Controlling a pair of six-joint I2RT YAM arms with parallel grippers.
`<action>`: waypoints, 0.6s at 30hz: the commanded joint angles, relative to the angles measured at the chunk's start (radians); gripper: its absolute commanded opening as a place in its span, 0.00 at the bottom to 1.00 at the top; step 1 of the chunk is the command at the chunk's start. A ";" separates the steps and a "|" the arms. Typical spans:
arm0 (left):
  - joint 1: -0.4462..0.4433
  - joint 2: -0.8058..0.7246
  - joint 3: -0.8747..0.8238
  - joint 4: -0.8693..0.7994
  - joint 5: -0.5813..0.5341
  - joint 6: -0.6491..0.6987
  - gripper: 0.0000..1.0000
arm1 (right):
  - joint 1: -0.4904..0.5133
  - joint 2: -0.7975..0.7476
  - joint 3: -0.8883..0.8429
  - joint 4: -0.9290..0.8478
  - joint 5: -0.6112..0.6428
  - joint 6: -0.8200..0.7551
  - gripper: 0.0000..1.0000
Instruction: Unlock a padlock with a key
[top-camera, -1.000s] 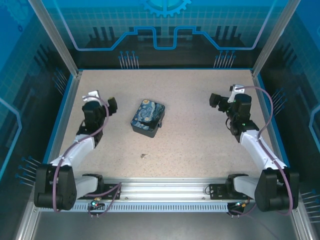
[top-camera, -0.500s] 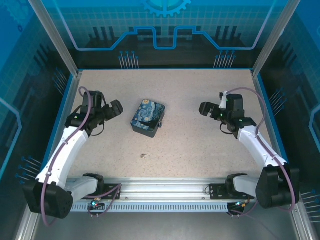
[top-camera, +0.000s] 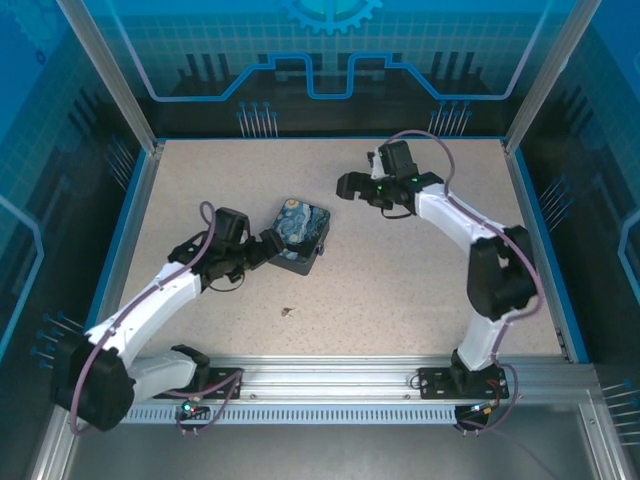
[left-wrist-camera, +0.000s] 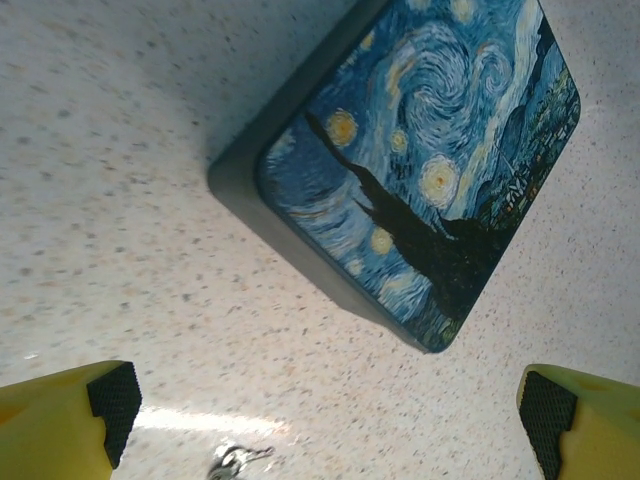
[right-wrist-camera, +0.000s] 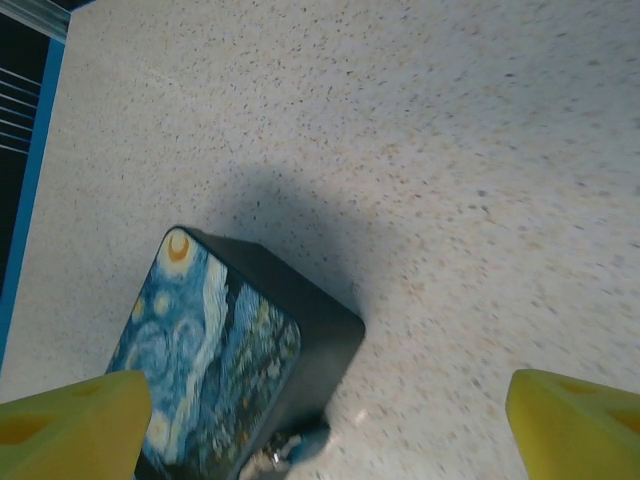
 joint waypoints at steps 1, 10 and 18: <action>-0.030 0.069 0.014 0.131 0.005 -0.075 0.99 | 0.010 0.136 0.138 -0.041 -0.138 0.049 0.90; -0.046 0.288 0.091 0.260 -0.009 -0.110 0.99 | 0.053 0.415 0.424 -0.073 -0.284 0.093 0.87; -0.043 0.438 0.259 0.233 -0.047 -0.041 0.99 | 0.054 0.354 0.256 0.085 -0.375 0.196 0.86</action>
